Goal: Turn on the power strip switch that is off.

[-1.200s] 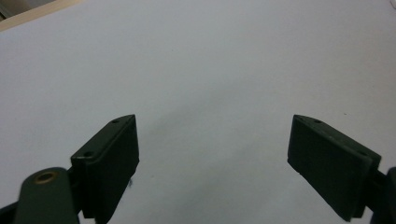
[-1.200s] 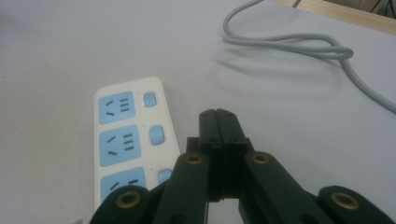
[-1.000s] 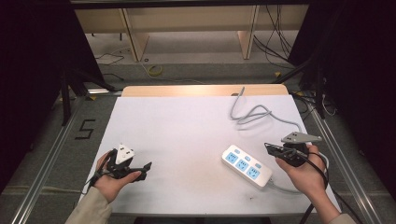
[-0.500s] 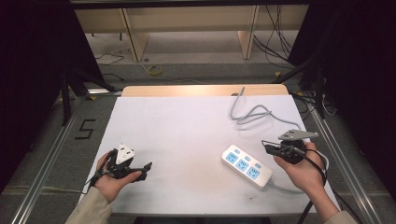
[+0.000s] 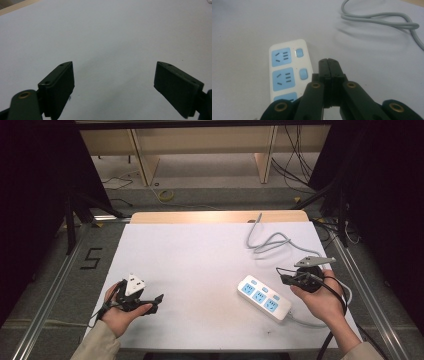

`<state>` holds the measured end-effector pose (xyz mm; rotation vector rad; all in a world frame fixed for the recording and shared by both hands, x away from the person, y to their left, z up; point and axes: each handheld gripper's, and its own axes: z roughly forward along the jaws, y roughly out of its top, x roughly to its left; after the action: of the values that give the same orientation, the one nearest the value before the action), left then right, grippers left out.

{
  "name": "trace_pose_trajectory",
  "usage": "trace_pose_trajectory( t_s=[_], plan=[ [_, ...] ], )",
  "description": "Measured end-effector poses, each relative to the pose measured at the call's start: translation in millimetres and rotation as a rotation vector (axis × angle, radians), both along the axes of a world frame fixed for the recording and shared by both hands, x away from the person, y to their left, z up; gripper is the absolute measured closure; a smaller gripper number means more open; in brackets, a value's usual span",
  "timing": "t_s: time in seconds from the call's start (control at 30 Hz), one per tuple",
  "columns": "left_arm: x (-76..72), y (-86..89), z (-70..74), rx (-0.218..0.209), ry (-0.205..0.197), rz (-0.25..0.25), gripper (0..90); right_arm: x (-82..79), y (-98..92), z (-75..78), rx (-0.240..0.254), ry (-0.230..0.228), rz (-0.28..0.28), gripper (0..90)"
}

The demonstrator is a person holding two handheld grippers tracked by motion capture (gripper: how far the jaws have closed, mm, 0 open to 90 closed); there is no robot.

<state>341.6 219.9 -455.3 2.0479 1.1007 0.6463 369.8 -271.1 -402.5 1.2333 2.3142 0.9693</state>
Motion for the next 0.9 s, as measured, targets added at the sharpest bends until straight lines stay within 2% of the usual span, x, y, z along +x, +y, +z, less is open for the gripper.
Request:
trace_pose_trajectory(
  t_s=[0.9],
  plan=[
    [0.1, -1.3, -0.2, 0.002, 0.003, -0.004, 16.3, 11.8, 13.0, 3.4, -0.040, 0.057, 0.046, 90.0]
  ],
)
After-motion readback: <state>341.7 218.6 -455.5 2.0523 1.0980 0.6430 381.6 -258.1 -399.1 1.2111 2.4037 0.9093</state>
